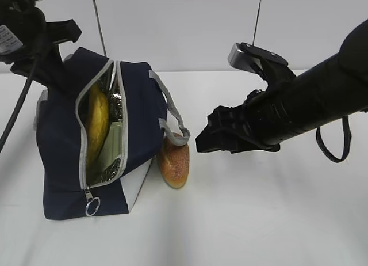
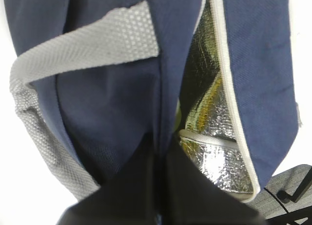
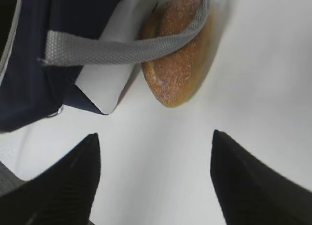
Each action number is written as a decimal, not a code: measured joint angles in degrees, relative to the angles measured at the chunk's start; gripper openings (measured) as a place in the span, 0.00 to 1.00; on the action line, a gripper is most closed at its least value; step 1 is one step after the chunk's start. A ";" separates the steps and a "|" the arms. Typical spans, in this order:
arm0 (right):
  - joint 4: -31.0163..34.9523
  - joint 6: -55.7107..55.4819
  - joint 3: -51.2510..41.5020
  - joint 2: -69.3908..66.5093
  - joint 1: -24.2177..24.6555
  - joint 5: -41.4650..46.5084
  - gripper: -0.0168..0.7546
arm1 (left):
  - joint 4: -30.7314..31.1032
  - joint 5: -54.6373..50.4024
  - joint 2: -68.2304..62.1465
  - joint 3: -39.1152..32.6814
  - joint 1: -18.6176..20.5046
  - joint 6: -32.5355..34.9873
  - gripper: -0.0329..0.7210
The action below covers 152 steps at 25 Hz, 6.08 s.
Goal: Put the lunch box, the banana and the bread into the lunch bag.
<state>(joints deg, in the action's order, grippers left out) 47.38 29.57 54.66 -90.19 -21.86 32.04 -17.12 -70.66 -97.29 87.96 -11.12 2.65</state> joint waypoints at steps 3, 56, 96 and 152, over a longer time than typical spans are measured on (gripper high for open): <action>4.59 0.70 0.00 -2.11 0.00 -1.55 0.72 | 0.00 0.00 0.00 0.00 0.00 0.00 0.04; 17.09 16.49 17.88 -29.67 1.41 2.85 0.63 | 1.89 -0.01 0.00 0.00 0.00 0.00 0.04; -3.40 4.29 20.89 -3.20 13.87 9.52 0.62 | 0.03 -0.06 0.00 0.00 0.00 0.00 0.04; 32.30 17.99 30.44 -24.99 -1.89 18.80 0.86 | -0.44 -0.06 0.00 0.00 0.00 0.00 0.04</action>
<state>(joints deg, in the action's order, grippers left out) 79.68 47.57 85.11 -115.18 -23.75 50.85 -17.57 -70.73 -97.29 87.96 -11.12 2.65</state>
